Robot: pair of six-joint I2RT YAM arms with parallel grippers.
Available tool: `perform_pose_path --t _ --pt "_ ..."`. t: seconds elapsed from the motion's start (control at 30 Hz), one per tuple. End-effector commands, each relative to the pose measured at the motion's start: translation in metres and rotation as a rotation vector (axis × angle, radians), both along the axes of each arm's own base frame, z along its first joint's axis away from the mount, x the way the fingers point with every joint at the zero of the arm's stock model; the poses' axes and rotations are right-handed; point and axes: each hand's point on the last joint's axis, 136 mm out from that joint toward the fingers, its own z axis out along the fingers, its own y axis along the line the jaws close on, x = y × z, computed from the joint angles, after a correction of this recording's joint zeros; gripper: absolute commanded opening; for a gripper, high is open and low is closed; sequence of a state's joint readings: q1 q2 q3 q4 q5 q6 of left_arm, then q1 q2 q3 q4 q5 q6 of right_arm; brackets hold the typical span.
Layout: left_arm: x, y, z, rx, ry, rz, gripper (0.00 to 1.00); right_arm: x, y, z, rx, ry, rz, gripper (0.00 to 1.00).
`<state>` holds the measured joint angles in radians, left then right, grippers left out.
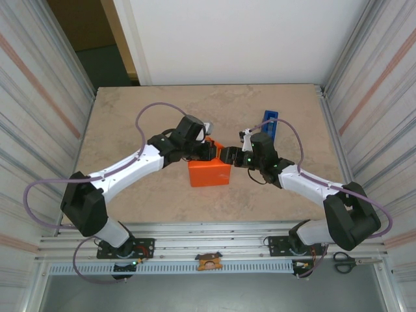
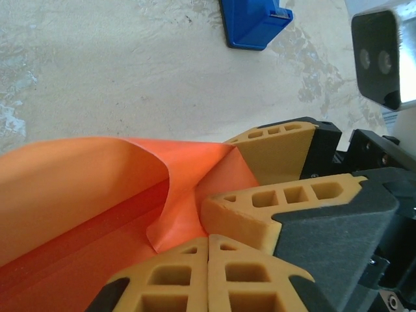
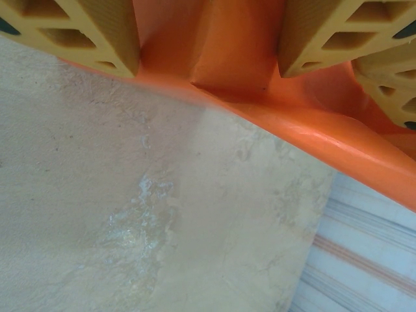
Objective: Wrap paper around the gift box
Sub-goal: Fold the seventh fold of the wrapping paper on the gift box.
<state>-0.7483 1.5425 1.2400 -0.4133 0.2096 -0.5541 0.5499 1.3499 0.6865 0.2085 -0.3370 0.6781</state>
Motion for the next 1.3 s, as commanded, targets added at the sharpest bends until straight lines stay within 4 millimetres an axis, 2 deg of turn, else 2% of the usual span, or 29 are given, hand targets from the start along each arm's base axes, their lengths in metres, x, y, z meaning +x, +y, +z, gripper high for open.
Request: perform_pose_path --t 0.0,0.17,0.3,0.47,0.53,0.6,0.83,1.03,1.27 --pt "0.001 -0.008 -0.001 0.0 0.002 -0.012 0.08 -0.022 -0.009 -0.038 -0.102 0.133 0.019 0.56" --pt "-0.004 0.003 -0.026 0.05 0.038 0.007 0.07 -0.02 -0.005 -0.029 -0.091 0.107 0.041 0.56" --pt "-0.01 0.011 -0.042 0.089 0.059 0.014 0.06 -0.014 -0.001 -0.01 -0.08 0.046 0.08 0.56" --pt "-0.016 0.017 -0.052 0.108 0.072 0.015 0.05 0.0 -0.002 0.021 -0.106 -0.078 0.174 0.53" --pt "-0.017 0.018 -0.053 0.11 0.071 0.009 0.05 0.006 -0.002 0.03 -0.136 -0.145 0.239 0.53" --pt "-0.018 0.018 -0.054 0.113 0.07 0.008 0.04 0.003 0.006 0.04 -0.129 -0.218 0.364 0.51" --pt "-0.017 0.019 -0.053 0.11 0.06 0.016 0.04 0.0 0.017 0.029 -0.22 -0.35 0.662 0.5" --pt "-0.017 0.019 -0.051 0.108 0.052 0.013 0.04 0.012 0.02 0.033 -0.226 -0.456 0.769 0.48" --pt "-0.017 0.017 -0.05 0.1 0.051 0.005 0.03 0.018 0.028 0.027 -0.211 -0.458 0.872 0.44"
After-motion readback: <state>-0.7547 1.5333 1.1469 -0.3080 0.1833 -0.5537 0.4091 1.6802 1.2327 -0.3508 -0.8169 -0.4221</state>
